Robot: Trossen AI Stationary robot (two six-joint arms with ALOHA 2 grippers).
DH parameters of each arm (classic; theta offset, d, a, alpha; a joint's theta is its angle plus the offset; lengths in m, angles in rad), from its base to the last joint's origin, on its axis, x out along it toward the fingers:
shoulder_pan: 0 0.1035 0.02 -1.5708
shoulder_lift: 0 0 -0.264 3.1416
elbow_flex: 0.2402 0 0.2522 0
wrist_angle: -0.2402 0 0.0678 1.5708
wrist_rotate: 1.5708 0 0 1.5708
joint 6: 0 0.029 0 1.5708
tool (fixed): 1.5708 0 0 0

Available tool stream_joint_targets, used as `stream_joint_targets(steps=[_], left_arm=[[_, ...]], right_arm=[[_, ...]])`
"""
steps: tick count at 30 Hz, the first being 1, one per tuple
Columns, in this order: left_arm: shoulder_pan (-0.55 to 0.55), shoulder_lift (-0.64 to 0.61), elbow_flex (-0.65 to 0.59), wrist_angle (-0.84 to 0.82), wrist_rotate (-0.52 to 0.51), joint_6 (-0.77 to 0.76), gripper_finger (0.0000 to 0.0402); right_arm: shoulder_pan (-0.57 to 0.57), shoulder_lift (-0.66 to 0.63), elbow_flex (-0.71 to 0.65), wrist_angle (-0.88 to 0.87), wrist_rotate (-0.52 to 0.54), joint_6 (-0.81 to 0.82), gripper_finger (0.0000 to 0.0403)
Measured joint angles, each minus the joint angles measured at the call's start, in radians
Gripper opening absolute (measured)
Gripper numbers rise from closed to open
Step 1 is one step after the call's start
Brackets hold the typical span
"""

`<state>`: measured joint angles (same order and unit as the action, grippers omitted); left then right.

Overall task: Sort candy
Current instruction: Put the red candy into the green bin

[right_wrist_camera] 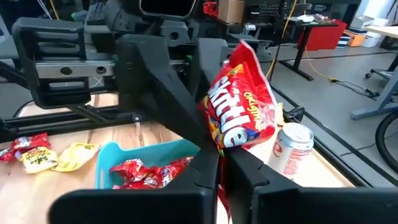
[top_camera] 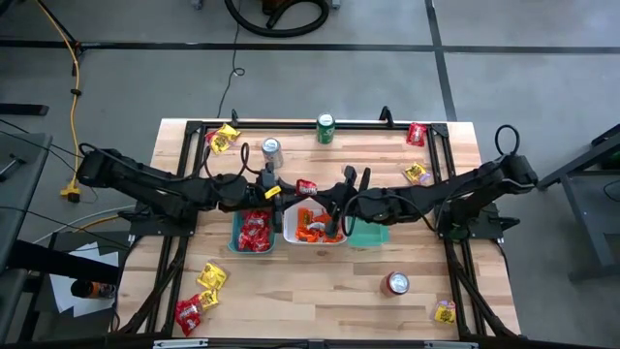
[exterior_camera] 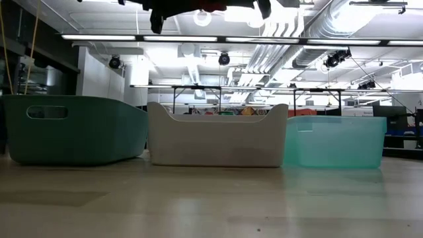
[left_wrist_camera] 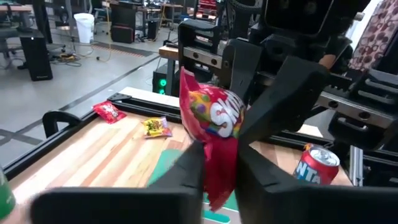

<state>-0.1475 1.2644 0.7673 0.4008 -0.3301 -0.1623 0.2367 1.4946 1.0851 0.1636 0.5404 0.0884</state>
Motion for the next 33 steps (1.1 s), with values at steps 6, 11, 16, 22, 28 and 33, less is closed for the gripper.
stream_joint_targets(steps=[6,11,16,22,28,33], left_arm=[[0.011,-0.025,0.001,-0.073,0.005,0.012,0.0016],[0.012,-0.111,0.001,-0.264,-0.001,0.025,0.0006],[0.008,-0.254,0.001,-0.642,-0.016,-0.075,0.0003],[-0.078,-0.36,0.0,-1.141,-0.012,-0.364,0.0001],[-0.232,-0.354,-0.001,-1.298,0.062,-0.551,0.0],[-0.288,-0.31,-0.001,-1.249,0.058,-0.559,0.002]], right_arm=[[0.002,-0.039,-0.001,-0.073,0.006,0.019,0.0101],[0.002,-0.137,-0.002,-0.24,0.105,0.027,0.019],[-0.002,-0.226,-0.001,-0.426,0.141,0.171,0.024],[-0.002,-0.24,-0.001,-0.636,0.135,0.375,0.0248],[-0.002,-0.23,-0.002,-0.701,0.094,0.438,0.0248],[-0.002,-0.23,-0.002,-0.693,0.102,0.436,0.0248]])
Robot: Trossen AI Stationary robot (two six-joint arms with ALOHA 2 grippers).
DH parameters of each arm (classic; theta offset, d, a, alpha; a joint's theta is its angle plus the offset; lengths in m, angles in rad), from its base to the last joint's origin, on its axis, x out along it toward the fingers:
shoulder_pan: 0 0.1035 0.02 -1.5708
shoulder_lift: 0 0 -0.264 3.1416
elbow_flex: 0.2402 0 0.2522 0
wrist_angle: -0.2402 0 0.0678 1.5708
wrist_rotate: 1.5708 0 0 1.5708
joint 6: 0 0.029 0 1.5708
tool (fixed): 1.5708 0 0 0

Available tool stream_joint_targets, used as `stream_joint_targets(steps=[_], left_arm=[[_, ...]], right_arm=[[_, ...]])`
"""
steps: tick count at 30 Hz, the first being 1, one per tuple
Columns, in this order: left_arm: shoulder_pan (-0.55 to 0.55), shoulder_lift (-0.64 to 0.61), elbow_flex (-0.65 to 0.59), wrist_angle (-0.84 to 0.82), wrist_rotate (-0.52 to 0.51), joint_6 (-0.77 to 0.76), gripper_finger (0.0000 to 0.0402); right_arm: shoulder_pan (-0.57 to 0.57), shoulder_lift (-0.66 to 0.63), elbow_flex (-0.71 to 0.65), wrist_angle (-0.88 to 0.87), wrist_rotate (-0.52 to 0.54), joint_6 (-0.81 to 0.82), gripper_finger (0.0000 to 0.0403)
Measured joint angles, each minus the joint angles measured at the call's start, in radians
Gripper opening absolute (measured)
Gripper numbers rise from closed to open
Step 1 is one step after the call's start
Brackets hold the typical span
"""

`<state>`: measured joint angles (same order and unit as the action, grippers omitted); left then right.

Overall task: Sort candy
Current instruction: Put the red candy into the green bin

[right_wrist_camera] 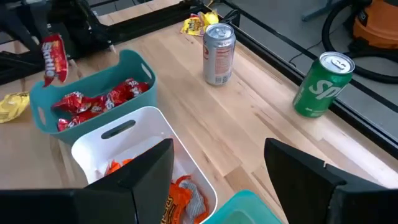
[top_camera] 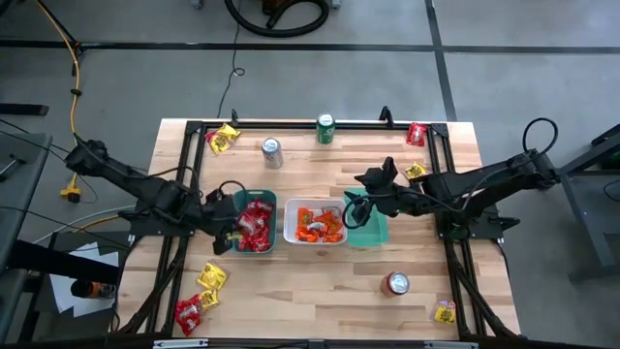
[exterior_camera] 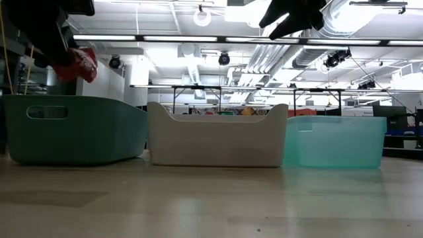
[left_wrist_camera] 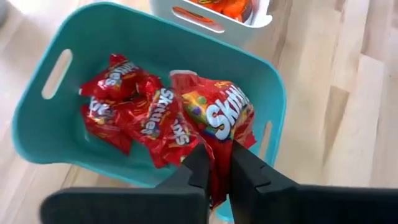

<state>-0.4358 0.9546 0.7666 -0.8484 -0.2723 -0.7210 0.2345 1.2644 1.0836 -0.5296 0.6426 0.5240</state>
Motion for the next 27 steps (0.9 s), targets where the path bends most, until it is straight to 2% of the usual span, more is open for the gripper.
stream_joint_targets(steps=[4,12,17,22,24,27], left_arm=[[0.014,0.044,0.0,0.023,0.001,0.007,0.0064],[0.04,0.08,0.017,0.046,0.044,0.017,0.0178],[0.052,0.077,0.114,0.004,0.157,0.001,0.0224],[-0.017,0.082,0.159,-0.029,0.386,-0.199,0.024],[-0.087,0.099,0.153,-0.041,0.429,-0.302,0.024],[-0.209,0.16,0.145,-0.088,0.437,-0.448,0.0241]], right_arm=[[-0.001,0.0,0.0,0.0,0.001,0.0,0.0248],[-0.001,0.0,0.0,0.003,-0.006,0.0,0.0248],[-0.001,0.0,0.0,0.003,-0.006,0.0,0.0248],[-0.001,0.0,0.0,0.003,-0.007,-0.005,0.0248],[-0.001,0.0,0.0,0.003,-0.006,-0.006,0.0248],[-0.001,0.0,0.0,-0.003,-0.007,-0.006,0.0248]])
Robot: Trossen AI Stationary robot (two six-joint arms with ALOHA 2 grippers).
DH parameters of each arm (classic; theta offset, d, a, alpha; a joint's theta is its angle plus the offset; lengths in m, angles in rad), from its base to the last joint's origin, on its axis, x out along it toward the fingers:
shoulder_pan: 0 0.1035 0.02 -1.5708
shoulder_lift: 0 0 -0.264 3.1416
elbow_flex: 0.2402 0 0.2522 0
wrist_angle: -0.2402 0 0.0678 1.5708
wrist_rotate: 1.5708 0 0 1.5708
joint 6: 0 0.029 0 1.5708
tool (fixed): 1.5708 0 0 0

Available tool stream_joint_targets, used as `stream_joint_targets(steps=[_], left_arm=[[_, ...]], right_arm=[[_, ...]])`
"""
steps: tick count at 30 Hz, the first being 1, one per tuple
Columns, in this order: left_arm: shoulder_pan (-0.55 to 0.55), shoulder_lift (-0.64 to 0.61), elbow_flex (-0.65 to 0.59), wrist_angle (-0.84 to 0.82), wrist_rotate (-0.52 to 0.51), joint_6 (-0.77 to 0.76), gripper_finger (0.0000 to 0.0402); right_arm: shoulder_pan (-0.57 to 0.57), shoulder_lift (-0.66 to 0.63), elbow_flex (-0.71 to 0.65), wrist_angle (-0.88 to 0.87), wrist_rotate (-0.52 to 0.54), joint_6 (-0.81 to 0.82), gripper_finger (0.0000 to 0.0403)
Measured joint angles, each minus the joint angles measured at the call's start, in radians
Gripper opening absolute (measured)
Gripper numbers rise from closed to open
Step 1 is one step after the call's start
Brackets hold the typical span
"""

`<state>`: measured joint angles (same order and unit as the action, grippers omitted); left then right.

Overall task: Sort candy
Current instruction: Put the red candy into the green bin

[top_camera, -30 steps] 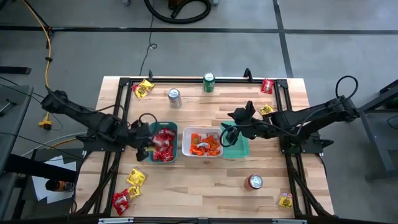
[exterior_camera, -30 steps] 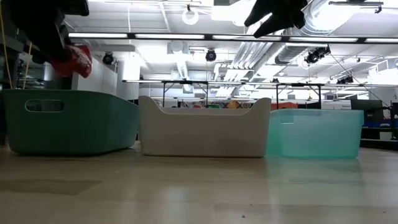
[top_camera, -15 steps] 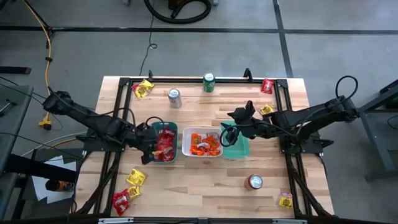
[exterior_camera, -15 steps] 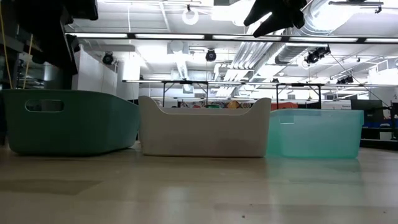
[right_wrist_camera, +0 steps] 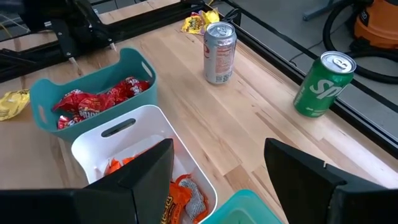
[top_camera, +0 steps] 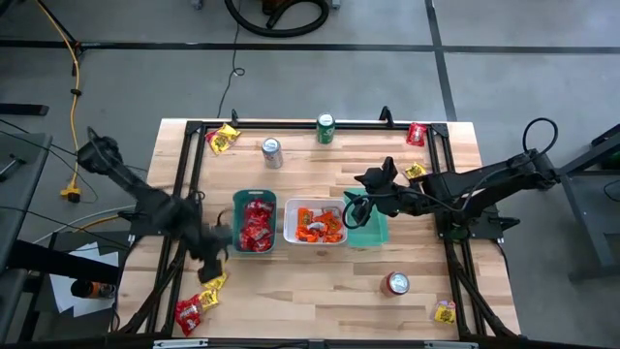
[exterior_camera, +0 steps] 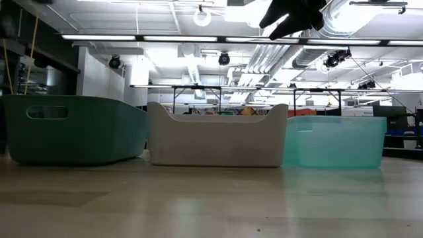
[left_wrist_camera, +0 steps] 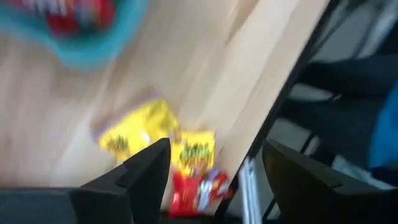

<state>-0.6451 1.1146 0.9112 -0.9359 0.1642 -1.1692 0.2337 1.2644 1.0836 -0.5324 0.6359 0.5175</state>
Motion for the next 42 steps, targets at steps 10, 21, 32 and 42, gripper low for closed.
stream_joint_targets(steps=[10,21,32,42], left_arm=[[-0.274,0.317,0.0,0.071,0.228,-0.391,0.0241],[-0.359,0.463,0.0,0.194,0.271,-0.487,0.0241],[-0.359,0.561,0.0,0.209,0.266,-0.346,0.022],[-0.354,0.454,0.0,0.155,0.208,-0.238,0.0016]], right_arm=[[0.0,0.0,0.0,-0.016,0.0,-0.002,0.0248],[-0.028,0.0,0.0,-0.056,0.0,-0.002,0.0248],[-0.04,0.0,0.0,-0.056,0.0,-0.002,0.0248],[-0.04,0.0,0.0,-0.056,0.0,-0.002,0.0248]])
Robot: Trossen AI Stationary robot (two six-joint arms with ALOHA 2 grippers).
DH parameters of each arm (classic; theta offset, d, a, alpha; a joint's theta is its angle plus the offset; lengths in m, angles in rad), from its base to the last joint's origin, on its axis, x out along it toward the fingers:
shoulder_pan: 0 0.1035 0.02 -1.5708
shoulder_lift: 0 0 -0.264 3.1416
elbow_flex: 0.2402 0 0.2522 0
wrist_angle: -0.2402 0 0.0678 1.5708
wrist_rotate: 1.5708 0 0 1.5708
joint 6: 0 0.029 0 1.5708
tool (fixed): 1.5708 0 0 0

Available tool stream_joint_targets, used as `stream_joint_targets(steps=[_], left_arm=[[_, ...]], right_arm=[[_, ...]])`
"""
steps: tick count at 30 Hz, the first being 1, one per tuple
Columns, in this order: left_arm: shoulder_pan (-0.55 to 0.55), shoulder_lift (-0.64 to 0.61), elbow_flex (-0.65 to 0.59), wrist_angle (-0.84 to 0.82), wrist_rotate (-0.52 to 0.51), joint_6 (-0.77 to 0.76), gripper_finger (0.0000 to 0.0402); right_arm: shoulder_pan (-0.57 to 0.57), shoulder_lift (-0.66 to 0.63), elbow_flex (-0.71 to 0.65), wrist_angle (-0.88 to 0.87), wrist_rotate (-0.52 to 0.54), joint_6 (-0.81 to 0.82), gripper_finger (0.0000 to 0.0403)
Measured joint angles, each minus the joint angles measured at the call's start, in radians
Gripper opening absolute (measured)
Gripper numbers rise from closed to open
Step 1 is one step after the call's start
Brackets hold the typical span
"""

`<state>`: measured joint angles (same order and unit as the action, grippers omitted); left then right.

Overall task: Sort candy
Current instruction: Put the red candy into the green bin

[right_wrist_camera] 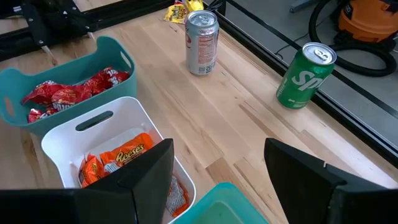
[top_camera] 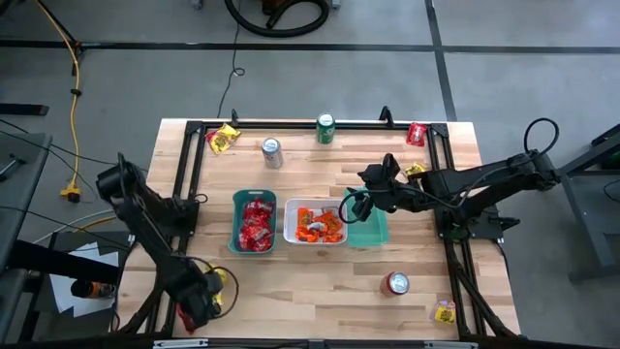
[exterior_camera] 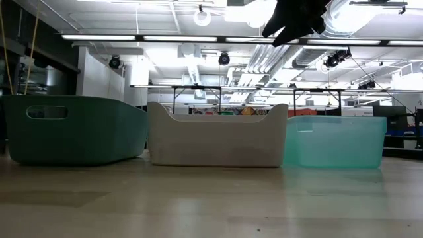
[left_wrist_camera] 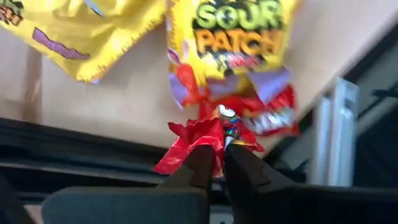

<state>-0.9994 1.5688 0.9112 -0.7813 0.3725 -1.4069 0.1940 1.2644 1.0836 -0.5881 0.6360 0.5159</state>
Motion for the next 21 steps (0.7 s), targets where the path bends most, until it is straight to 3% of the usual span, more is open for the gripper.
stream_joint_targets(steps=[5,8,10,14,17,21], left_arm=[[0.029,-0.166,0.0,-0.014,-0.02,0.031,0.0004],[0.061,-0.303,0.0,-0.005,-0.112,0.032,0.0003],[0.089,-0.396,0.0,-0.004,-0.231,0.032,0.0002],[0.159,-0.542,0.0,0.023,-0.607,0.135,0.0001],[0.23,-0.612,0.0,0.084,-0.857,0.354,0.0001],[0.344,-0.663,0.0,0.193,-1.022,0.712,0.0]], right_arm=[[0.0,0.0,0.0,0.0,0.0,0.0,0.0248],[0.0,0.0,0.0,0.001,0.0,0.0,0.0248],[0.0,0.0,0.0,0.001,0.0,0.0,0.0248],[0.0,0.0,0.0,0.018,-0.011,0.001,0.0248],[0.0,0.0,0.0,0.049,-0.037,0.001,0.0248],[0.0,0.0,0.0,0.127,-0.066,0.001,0.0248]])
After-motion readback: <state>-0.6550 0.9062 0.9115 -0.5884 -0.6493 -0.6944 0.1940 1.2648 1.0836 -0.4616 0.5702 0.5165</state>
